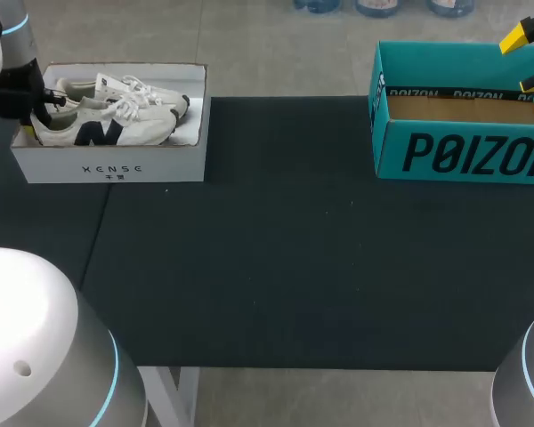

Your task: Take the shoe out of the shoebox, open the shoe tongue, remove and reinsert the insole, then place the shoe into the shoebox

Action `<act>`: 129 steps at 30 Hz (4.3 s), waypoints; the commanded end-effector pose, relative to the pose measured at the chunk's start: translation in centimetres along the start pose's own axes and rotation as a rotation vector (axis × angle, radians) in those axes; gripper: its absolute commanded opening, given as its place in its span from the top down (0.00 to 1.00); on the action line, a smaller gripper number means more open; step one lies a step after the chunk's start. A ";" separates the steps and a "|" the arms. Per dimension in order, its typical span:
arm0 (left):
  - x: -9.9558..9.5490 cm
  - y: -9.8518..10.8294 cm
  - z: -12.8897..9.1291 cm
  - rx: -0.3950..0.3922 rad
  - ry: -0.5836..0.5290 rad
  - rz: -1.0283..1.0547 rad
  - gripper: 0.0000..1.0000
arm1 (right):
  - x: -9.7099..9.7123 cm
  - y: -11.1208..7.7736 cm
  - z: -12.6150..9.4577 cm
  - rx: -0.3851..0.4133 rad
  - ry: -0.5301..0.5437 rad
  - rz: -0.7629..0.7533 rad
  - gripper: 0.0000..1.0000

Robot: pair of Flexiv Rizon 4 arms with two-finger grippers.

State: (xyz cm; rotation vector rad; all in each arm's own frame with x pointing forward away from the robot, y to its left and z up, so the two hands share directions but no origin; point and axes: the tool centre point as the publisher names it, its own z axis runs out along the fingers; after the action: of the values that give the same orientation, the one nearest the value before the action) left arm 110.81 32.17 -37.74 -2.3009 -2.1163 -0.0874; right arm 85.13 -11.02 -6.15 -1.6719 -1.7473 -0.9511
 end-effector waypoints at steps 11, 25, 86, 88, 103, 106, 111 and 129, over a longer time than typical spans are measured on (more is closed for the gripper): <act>-1.0 -1.3 -6.9 -0.059 0.020 -0.005 1.00 | 0.0 0.1 0.0 0.003 -0.003 0.001 0.00; -7.2 -5.5 -14.4 -0.144 0.052 0.013 1.00 | 0.0 0.1 0.0 0.003 -0.003 0.001 0.00; -29.5 -17.7 -13.2 -0.210 0.192 0.036 1.00 | 0.0 0.1 0.0 0.003 -0.003 0.001 0.00; -31.2 -18.2 -12.5 -0.211 0.169 0.053 1.00 | 0.0 0.1 0.0 0.003 -0.003 0.001 0.00; -38.8 -21.1 -6.8 -0.191 0.128 0.110 1.00 | 0.0 0.1 0.0 0.003 -0.003 0.001 0.00; -39.0 -21.7 -5.8 -0.176 0.139 0.099 1.00 | 0.0 0.1 0.0 0.003 -0.003 0.001 0.00; -39.1 -22.2 -4.2 -0.152 0.120 0.082 1.00 | 0.0 0.1 0.0 0.003 -0.003 0.001 0.00; -40.3 -22.0 -1.6 -0.110 0.100 0.110 0.02 | 0.0 0.1 0.0 0.003 -0.003 0.001 0.00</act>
State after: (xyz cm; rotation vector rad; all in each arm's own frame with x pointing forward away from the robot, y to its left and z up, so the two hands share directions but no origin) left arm 85.61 -6.04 -39.16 -2.4168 -1.9827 -0.3125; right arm 85.13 -11.02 -6.15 -1.6719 -1.7473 -0.9510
